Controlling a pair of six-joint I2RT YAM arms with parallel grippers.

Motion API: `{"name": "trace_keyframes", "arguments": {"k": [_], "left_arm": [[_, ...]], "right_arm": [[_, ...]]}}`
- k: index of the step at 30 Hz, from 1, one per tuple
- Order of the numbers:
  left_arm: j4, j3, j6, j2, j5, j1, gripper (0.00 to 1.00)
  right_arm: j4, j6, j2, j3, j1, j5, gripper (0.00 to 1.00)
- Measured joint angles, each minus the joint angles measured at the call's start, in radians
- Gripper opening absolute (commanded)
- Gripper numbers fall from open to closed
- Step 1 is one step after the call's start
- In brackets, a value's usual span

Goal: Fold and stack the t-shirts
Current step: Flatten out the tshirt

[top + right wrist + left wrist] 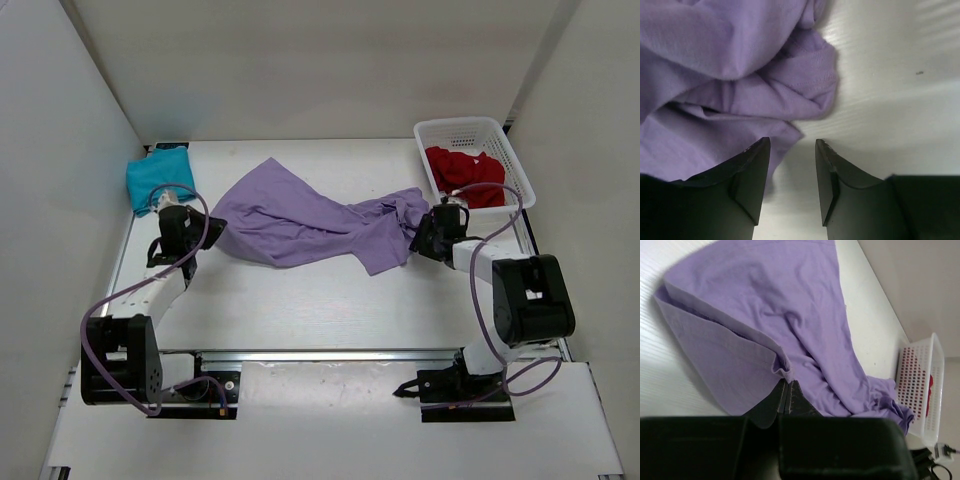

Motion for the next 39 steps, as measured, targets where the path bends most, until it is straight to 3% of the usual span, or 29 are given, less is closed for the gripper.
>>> {"name": "trace_keyframes", "arguments": {"k": [8,14,21,24,28,34,39], "left_arm": [[0.008,0.000,-0.017,-0.003,-0.001,-0.065,0.00],[0.008,0.000,-0.025,-0.003,-0.002,-0.069,0.00],[0.003,-0.002,-0.023,-0.014,-0.011,-0.087,0.00],[-0.034,0.030,-0.003,-0.015,-0.013,-0.115,0.00],[-0.132,0.192,0.063,-0.006,-0.010,-0.169,0.00],[-0.235,0.474,0.146,-0.019,0.094,-0.147,0.00],[-0.268,0.602,0.111,-0.064,0.267,0.124,0.00]], "right_arm": [[0.000,-0.008,0.049,0.045,0.001,-0.010,0.25],[0.007,0.001,0.060,0.048,-0.006,-0.044,0.00],[-0.041,0.031,0.002,0.033,0.039,-0.051,0.00],[-0.097,0.046,-0.124,0.032,0.092,-0.023,0.01],[-0.179,0.057,-0.340,0.074,0.153,0.032,0.00],[-0.428,0.014,-0.518,0.426,0.234,0.239,0.00],[-0.589,-0.089,-0.515,0.853,0.426,0.461,0.00]]}}
